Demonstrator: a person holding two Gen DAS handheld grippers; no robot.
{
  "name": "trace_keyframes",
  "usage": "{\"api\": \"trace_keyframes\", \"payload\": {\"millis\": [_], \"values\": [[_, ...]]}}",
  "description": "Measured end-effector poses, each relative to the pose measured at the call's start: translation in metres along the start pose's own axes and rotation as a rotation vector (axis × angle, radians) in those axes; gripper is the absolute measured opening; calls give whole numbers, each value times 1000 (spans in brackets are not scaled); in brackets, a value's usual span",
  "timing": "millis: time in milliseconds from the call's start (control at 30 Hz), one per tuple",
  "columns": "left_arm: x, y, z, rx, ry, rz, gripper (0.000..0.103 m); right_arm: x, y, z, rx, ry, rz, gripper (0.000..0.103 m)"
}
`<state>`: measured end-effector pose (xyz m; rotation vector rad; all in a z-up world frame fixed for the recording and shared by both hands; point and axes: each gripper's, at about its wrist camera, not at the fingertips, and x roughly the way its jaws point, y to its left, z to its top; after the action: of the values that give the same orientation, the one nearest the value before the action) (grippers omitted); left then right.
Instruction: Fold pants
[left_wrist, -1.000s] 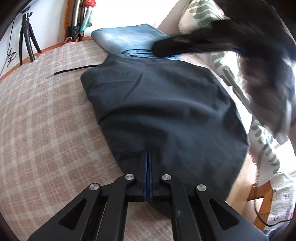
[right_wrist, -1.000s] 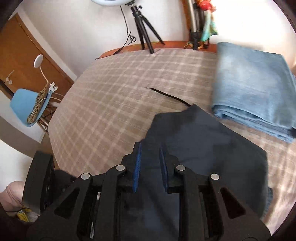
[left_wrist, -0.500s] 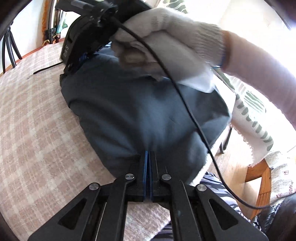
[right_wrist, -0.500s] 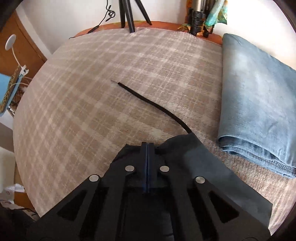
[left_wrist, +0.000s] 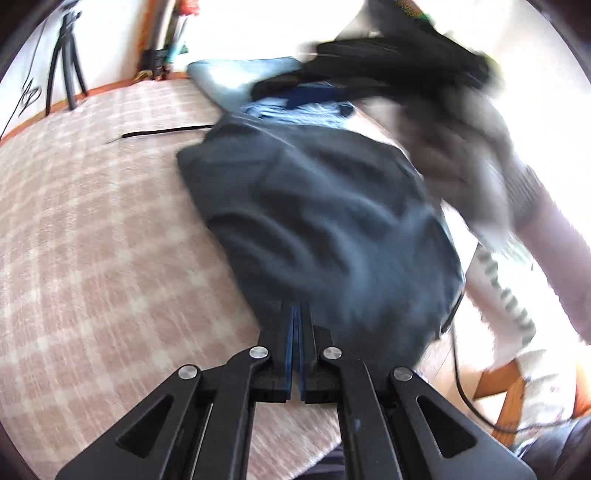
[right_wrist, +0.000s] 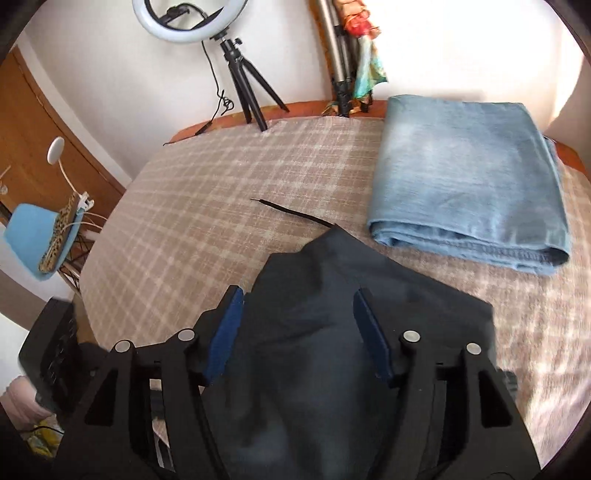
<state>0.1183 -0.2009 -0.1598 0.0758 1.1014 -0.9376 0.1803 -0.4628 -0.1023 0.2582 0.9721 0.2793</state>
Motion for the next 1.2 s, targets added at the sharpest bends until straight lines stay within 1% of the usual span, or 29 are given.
{"api": "trace_keyframes", "payload": {"millis": [33, 100, 167, 233, 300, 367, 467, 533, 567, 633, 667, 733, 767, 833, 867, 900, 933, 967, 1000, 1033, 1067, 1133, 1200], "values": [[4, 6, 4, -23, 16, -10, 0, -11, -6, -8, 13, -12, -11, 69], [12, 19, 10, -86, 37, -2, 0, -32, -20, -24, 31, -32, -49, 70], [21, 20, 13, -87, 45, 9, 0, -49, -34, -42, 67, -43, -88, 70], [31, 18, 13, -77, 63, 31, 0, -60, -48, -57, 106, -42, -106, 70], [32, 13, 11, -63, 29, 44, 0, -68, -60, -72, 127, -38, -115, 70], [33, 5, 9, -38, 6, 69, 0, -71, -67, -84, 142, -29, -118, 70], [39, 0, 13, -33, -31, 91, 0, -69, -74, -97, 165, -24, -134, 70], [41, 2, 19, -52, -16, 87, 0, -67, -81, -103, 197, -26, -128, 70], [40, 4, 22, -46, -12, 95, 0, -67, -84, -106, 212, -26, -127, 70], [37, 0, 24, -3, -37, 157, 0, -66, -90, -112, 231, -29, -141, 70], [36, -3, 25, 11, -38, 160, 0, -66, -93, -113, 231, -27, -144, 70], [31, -1, 26, 7, -49, 168, 0, -66, -96, -113, 224, -24, -155, 70], [28, 1, 28, -4, -58, 162, 0, -66, -99, -113, 222, -25, -160, 70], [22, 9, 32, -50, -69, 126, 0, -67, -105, -111, 231, -24, -145, 70], [20, 15, 36, -84, -73, 109, 0, -67, -108, -110, 239, -19, -131, 73], [19, 21, 38, -113, -73, 102, 0, -66, -112, -109, 245, -14, -118, 77], [19, 26, 41, -138, -67, 84, 0, -66, -115, -108, 249, -14, -108, 85], [22, 32, 45, -168, -43, 64, 0, -67, -118, -108, 252, -18, -104, 90], [26, 35, 48, -197, -19, 43, 0, -68, -121, -107, 252, -25, -91, 92], [29, 40, 49, -224, 2, 19, 0, -67, -124, -105, 252, -23, -79, 98], [32, 43, 49, -238, 13, 7, 0, -66, -126, -105, 254, -15, -74, 101], [33, 47, 49, -253, 1, 10, 0, -61, -132, -103, 257, 1, -65, 102], [40, 52, 50, -278, 11, -29, 0, -50, -138, -104, 261, 33, -69, 102]]}}
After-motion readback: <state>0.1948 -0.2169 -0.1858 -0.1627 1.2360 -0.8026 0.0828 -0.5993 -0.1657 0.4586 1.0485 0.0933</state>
